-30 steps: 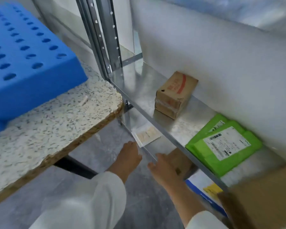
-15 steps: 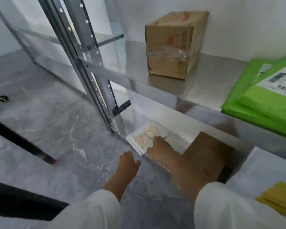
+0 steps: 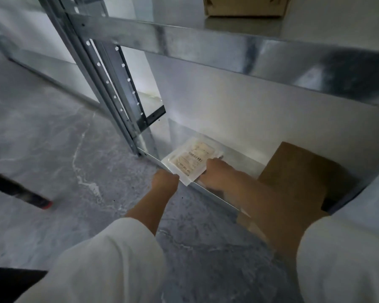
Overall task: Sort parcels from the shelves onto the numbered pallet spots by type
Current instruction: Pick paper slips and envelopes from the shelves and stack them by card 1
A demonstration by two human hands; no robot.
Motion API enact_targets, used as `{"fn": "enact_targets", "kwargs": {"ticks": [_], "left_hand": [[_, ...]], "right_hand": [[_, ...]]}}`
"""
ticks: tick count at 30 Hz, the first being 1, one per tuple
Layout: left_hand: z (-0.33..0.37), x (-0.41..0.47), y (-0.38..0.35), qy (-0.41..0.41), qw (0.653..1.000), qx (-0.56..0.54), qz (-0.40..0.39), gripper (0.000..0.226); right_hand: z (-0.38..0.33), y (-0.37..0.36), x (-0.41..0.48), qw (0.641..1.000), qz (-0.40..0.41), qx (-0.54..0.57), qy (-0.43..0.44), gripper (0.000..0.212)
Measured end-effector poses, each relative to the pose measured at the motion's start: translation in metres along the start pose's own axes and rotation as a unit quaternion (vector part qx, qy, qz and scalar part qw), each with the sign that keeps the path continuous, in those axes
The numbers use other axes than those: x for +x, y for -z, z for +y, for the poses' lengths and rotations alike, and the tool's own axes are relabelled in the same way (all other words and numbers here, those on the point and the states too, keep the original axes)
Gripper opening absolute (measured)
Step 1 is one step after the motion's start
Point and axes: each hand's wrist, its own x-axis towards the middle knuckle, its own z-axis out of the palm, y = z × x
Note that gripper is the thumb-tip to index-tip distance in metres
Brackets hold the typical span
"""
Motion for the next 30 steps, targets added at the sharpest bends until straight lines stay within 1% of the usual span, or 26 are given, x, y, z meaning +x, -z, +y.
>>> {"fn": "enact_targets", "kwargs": {"ticks": [2, 4, 5, 7, 10, 12, 13, 15, 17, 18, 19, 21, 22, 24, 25, 27, 29, 30], "left_hand": [[0.001, 0.001, -0.008, 0.037, 0.994, -0.102, -0.026, 0.041], [0.000, 0.002, -0.016, 0.076, 0.974, -0.201, -0.067, 0.041], [0.000, 0.006, -0.020, 0.087, 0.966, -0.232, -0.077, 0.041], [-0.002, 0.015, -0.028, 0.103, 0.955, -0.267, -0.078, 0.043], [0.001, 0.026, -0.036, 0.132, 0.932, -0.334, -0.052, 0.050], [0.001, 0.032, -0.041, 0.148, 0.925, -0.349, -0.020, 0.051], [0.002, 0.033, -0.043, 0.153, 0.923, -0.353, -0.025, 0.051], [0.003, 0.031, -0.045, 0.155, 0.912, -0.373, -0.073, 0.048], [0.001, 0.027, -0.046, 0.154, 0.902, -0.385, -0.121, 0.037], [0.002, 0.022, -0.044, 0.151, 0.898, -0.389, -0.143, 0.032], [0.003, 0.019, -0.041, 0.143, 0.892, -0.397, -0.161, 0.027], [0.004, 0.011, -0.030, 0.120, 0.877, -0.423, -0.195, 0.016], [0.004, 0.007, -0.022, 0.110, 0.867, -0.437, -0.212, 0.014], [0.000, 0.001, -0.009, 0.094, 0.856, -0.447, -0.244, 0.022], [-0.003, -0.002, -0.002, 0.082, 0.850, -0.447, -0.265, 0.026], [-0.008, -0.009, 0.008, 0.058, 0.844, -0.434, -0.308, 0.032], [-0.011, -0.014, 0.015, 0.047, 0.845, -0.418, -0.329, 0.031], [-0.011, -0.016, 0.020, 0.043, 0.848, -0.414, -0.327, 0.030]], "right_hand": [[0.004, -0.004, 0.000, 0.999, -0.014, 0.044, -0.009, 0.039], [0.005, -0.006, 0.001, 0.996, -0.029, 0.088, -0.020, 0.038], [0.006, -0.006, 0.003, 0.994, -0.034, 0.103, -0.025, 0.038], [0.006, -0.005, 0.007, 0.991, -0.036, 0.119, -0.040, 0.038], [0.010, 0.000, 0.007, 0.991, -0.022, 0.126, -0.045, 0.036], [0.013, 0.003, 0.005, 0.994, -0.007, 0.100, -0.048, 0.034], [0.015, 0.004, 0.004, 0.996, 0.003, 0.074, -0.043, 0.033], [0.018, 0.004, 0.006, 0.996, 0.014, 0.069, -0.045, 0.033], [0.018, 0.003, 0.010, 0.992, 0.009, 0.113, -0.063, 0.035], [0.017, 0.003, 0.012, 0.985, -0.003, 0.152, -0.077, 0.036], [0.016, 0.002, 0.013, 0.975, -0.022, 0.204, -0.092, 0.038], [0.010, -0.001, 0.012, 0.934, -0.064, 0.327, -0.129, 0.045], [0.008, -0.003, 0.011, 0.914, -0.078, 0.373, -0.140, 0.050], [0.002, -0.008, 0.012, 0.878, -0.083, 0.450, -0.141, 0.052], [-0.002, -0.010, 0.012, 0.856, -0.070, 0.494, -0.138, 0.047], [-0.012, -0.010, 0.014, 0.809, -0.012, 0.570, -0.144, 0.034], [-0.017, -0.010, 0.014, 0.794, 0.046, 0.588, -0.151, 0.028], [-0.020, -0.008, 0.013, 0.799, 0.062, 0.580, -0.146, 0.026]]}}
